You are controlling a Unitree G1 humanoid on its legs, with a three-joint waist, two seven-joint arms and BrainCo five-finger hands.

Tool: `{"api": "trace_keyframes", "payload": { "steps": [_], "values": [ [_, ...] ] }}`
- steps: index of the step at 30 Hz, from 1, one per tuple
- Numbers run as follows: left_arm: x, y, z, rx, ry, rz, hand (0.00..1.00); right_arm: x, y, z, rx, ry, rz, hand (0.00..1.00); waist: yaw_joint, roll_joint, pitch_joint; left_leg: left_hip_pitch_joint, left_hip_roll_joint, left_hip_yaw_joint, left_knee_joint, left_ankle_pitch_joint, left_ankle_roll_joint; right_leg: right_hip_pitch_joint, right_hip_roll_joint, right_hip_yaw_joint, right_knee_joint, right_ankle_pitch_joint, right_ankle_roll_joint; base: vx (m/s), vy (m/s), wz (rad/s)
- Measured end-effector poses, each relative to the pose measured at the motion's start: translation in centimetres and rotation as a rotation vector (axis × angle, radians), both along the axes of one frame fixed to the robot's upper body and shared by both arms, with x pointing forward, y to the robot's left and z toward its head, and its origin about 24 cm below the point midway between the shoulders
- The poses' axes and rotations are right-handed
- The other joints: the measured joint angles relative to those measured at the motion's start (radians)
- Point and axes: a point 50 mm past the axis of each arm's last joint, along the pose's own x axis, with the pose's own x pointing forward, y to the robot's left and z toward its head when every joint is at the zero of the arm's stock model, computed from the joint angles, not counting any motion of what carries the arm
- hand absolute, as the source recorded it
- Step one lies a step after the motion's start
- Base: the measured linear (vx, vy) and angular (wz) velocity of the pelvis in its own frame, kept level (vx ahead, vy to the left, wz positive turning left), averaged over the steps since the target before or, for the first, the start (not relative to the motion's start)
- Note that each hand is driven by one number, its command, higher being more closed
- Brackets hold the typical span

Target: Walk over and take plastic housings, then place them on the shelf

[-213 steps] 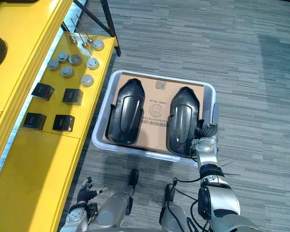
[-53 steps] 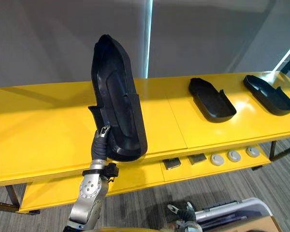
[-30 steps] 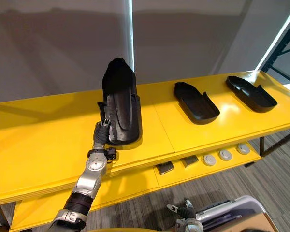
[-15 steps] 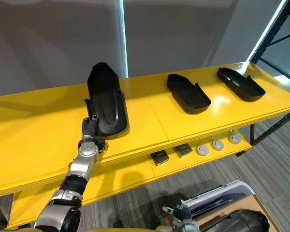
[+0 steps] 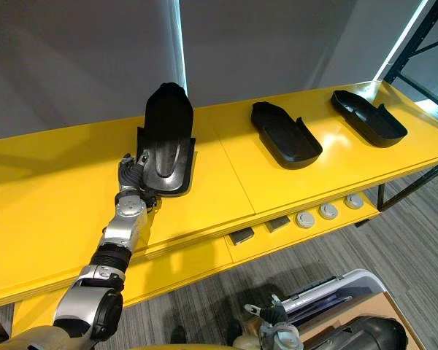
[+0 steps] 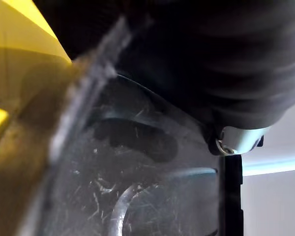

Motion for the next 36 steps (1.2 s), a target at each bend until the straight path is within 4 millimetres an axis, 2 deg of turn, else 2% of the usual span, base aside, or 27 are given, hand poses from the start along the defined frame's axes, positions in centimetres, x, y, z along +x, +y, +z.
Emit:
{"api": "trace_keyframes", "payload": {
  "steps": [9,17,31,36],
  "values": [
    [-0.3,-0.6,-0.1,-0.058,-0.022,0.002,0.0,0.1,0.0,0.0,-0.002,-0.001,-0.001,0.0,0.003,-0.001,0.009,0.001,0.01,-0.001,-0.002,-0.001,0.0,-0.001,-0.003,0.003,-0.001,0.001,0.0,-0.06,-0.003,0.0],
    [-1.7,-1.0,-0.5,-0.085,-0.071,-0.006,0.0,0.2,-0.1,0.0,-0.002,0.005,-0.008,0.0,0.005,-0.001,0.01,0.004,0.009,0.001,-0.001,0.0,0.0,0.007,0.003,0.003,-0.002,0.001,0.0,0.0,0.0,0.0],
    [-5.3,-3.0,-2.2,-0.11,-0.082,-0.074,0.0,-0.4,-0.1,-0.2,0.0,0.02,-0.015,0.0,0.01,0.013,0.004,0.02,0.014,0.002,-0.002,0.0,0.0,0.022,0.002,0.004,-0.001,0.001,0.0,-0.05,-0.004,0.0],
    [-6.5,-4.3,-2.5,-0.086,-0.081,-0.148,0.0,-0.9,-0.2,-0.3,-0.001,0.031,-0.021,0.0,0.036,0.014,0.003,0.028,0.02,0.01,-0.002,0.0,-0.001,0.03,0.004,0.003,-0.003,0.001,0.0,0.0,0.0,0.0]
  ]
}}
